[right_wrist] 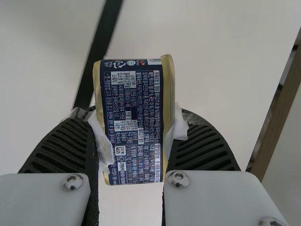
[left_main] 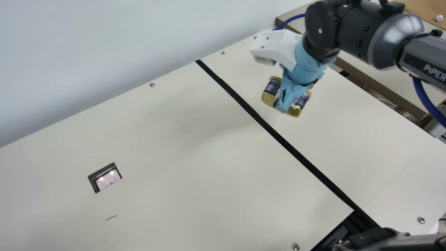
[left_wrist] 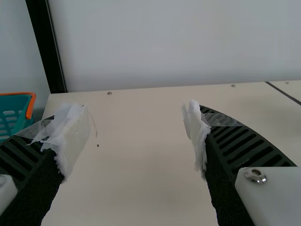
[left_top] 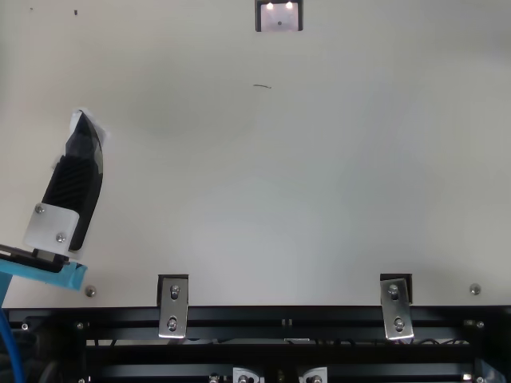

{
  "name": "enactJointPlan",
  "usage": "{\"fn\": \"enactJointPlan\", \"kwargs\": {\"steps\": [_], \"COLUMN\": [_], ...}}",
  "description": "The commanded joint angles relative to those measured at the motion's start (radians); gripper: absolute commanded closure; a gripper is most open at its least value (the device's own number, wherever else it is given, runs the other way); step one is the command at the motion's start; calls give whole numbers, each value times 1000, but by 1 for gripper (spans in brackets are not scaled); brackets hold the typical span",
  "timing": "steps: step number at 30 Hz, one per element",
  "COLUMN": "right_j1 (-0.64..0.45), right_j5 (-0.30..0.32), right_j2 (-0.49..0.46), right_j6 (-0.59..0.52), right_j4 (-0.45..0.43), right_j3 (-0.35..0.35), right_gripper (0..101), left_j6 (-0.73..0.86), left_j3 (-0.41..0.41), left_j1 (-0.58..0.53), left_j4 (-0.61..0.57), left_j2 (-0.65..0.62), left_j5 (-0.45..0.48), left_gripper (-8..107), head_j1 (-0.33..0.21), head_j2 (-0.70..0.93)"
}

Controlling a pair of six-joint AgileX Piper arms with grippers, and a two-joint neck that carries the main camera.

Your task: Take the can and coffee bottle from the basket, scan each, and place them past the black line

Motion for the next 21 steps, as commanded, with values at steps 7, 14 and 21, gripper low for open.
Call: {"fn": "enactJointPlan", "kwargs": {"steps": [7,14,21], "right_j1": [-172,-267,-329], "right_j5": [-22,-26,-24], "right_j2": [17,15,4], "right_j6": [68,110,106], "right_j4": [-49,-61,-35], "right_j3": [71,115,141], "right_gripper": [101,101,101], "left_j6": [0,0,0], "left_j3": [0,0,0], "left_j1": [0,0,0], "left_j4": [0,0,0], "left_j2": [0,0,0], "left_j5": [0,0,0], "left_gripper": [9,9,9], "head_j1": [-29,-29,-29], "head_j2": [-24,-24,-24]}}
